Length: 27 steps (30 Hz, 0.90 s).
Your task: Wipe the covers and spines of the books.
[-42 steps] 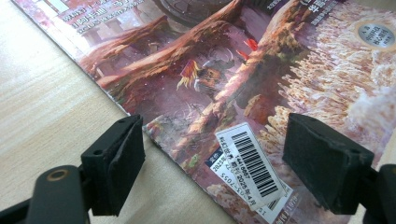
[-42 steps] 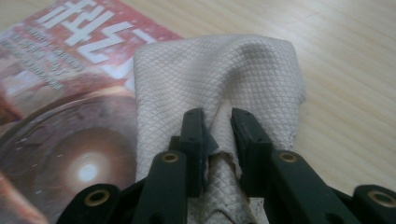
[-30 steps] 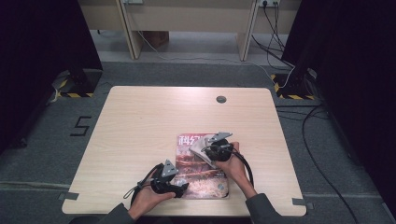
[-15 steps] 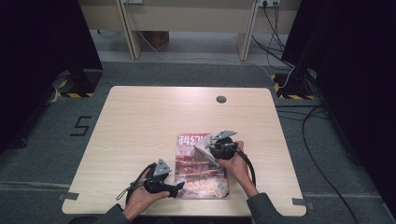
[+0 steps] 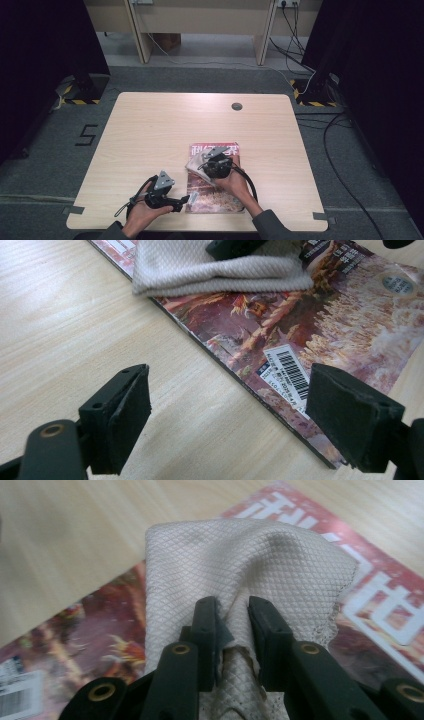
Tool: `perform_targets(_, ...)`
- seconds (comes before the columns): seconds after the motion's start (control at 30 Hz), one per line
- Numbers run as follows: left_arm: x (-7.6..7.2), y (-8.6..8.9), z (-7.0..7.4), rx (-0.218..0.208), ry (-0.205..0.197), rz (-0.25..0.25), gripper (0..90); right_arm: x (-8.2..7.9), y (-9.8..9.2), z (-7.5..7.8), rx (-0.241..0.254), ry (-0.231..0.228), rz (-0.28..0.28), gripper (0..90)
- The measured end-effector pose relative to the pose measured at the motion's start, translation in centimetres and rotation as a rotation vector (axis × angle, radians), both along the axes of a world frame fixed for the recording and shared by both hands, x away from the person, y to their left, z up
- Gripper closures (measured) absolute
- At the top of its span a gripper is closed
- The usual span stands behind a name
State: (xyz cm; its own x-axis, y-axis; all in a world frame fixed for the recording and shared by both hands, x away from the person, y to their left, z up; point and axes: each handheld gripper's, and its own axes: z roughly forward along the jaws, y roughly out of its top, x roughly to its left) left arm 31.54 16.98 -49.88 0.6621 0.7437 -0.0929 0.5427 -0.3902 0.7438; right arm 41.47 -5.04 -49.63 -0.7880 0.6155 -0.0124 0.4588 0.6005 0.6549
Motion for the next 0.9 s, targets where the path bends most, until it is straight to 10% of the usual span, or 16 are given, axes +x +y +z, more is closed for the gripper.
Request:
perform_targets(0.27, 0.0, -0.1, -0.1, 0.007, 0.003, -0.004, 17.2, -0.6, 0.0, 0.0, 0.001, 0.002, 0.047, 73.8)
perform_targets(0.7, 0.1, -0.2, -0.1, 0.007, 0.003, -0.006, 17.3, 1.3, -3.8, 0.1, -0.012, -0.014, -0.092, 73.8)
perform_targets(0.9, 0.4, 0.3, 0.1, 0.0, -0.004, 0.012, 17.3, 0.4, -3.0, 0.2, -0.029, -0.016, -0.053, 74.2)
